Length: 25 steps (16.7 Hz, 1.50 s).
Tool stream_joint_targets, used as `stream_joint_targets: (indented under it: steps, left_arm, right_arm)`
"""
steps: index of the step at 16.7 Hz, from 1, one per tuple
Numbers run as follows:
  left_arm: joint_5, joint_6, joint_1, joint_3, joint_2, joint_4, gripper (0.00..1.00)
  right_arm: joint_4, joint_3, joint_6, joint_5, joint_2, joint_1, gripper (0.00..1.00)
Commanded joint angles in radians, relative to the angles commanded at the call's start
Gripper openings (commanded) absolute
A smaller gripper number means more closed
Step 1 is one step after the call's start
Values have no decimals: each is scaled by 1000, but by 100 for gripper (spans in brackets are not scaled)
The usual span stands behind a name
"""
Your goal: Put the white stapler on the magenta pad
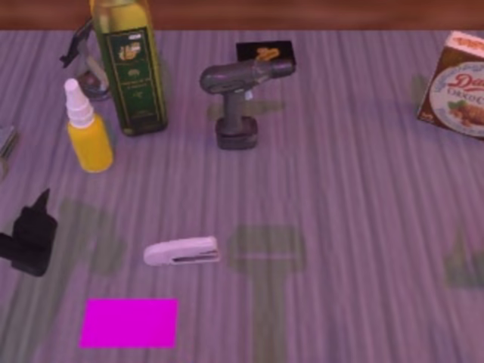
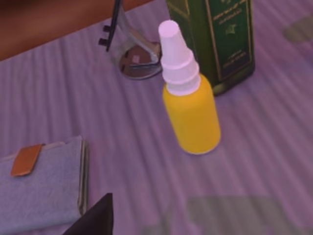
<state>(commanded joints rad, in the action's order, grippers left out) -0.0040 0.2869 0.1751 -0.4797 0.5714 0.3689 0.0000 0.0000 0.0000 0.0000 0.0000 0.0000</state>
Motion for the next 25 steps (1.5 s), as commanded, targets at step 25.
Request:
stream_joint_targets:
  steps: [25]
  left_arm:
    - [2,625,385,-1004,1329,783,100]
  right_arm:
    - [0,0,0,0,0,0,100]
